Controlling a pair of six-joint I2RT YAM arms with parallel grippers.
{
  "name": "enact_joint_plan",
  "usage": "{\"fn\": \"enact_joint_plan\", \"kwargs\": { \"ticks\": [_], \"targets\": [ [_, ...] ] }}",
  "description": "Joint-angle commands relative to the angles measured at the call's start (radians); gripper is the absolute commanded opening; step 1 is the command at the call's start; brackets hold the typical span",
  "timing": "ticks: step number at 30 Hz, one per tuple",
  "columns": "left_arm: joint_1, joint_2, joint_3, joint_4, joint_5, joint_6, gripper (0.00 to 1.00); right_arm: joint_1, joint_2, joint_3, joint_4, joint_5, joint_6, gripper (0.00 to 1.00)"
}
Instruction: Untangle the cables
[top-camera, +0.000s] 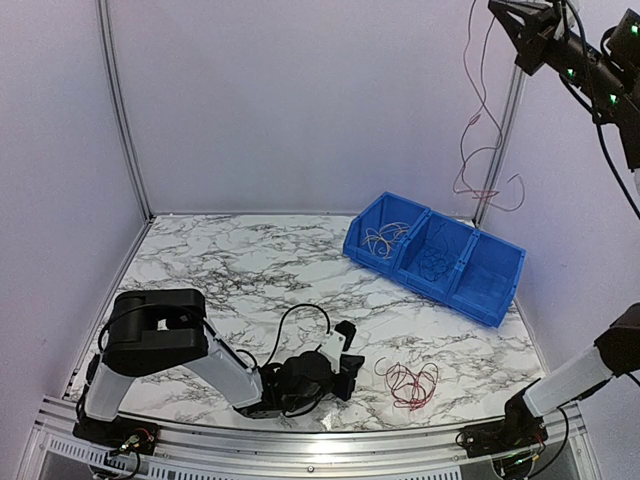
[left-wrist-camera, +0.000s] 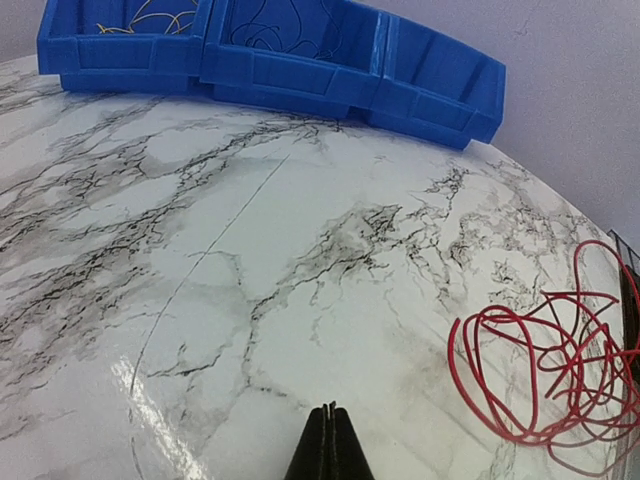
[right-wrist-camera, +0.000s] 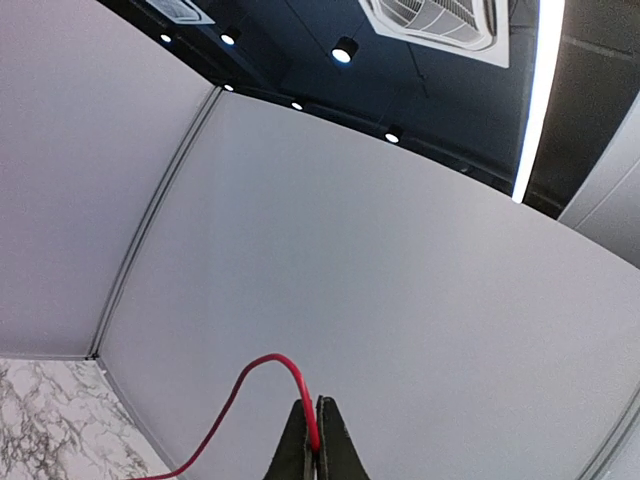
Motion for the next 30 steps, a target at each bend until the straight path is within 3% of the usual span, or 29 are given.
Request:
{"fn": "enact_joint_plan", "kwargs": {
  "ticks": [1, 10, 18, 24, 30],
  "targets": [
    [-0.015, -0.070, -0.067, 0.013, 0.026, -0.014, 0.02, -0.008, 0.024, 0.008, 0.098, 0.114, 0.016, 0.00],
    [-0.052, -0.345, -0.177, 0.012, -0.079, 0.152, 0.37, -0.006, -0.088, -0.404, 0.098, -0.025, 0.037, 0.00],
    [-0.098, -0.547, -0.162, 0.009, -0.257, 0.265, 0.47, 0.013, -0.189, -0.827, 0.190, -0.069, 0.187, 0.00],
    [-0.101, -0.515, -0.028, 0.012, -0.467, 0.321, 0.66, 0.079, -0.191, -0.957, 0.212, -0.057, 0.210, 0.00],
    [-0.079, -0.375, 0.175, 0.018, -0.488, 0.382, 0.68, 0.120, -0.179, -0.997, 0.223, -0.060, 0.234, 0.00]
  ]
}}
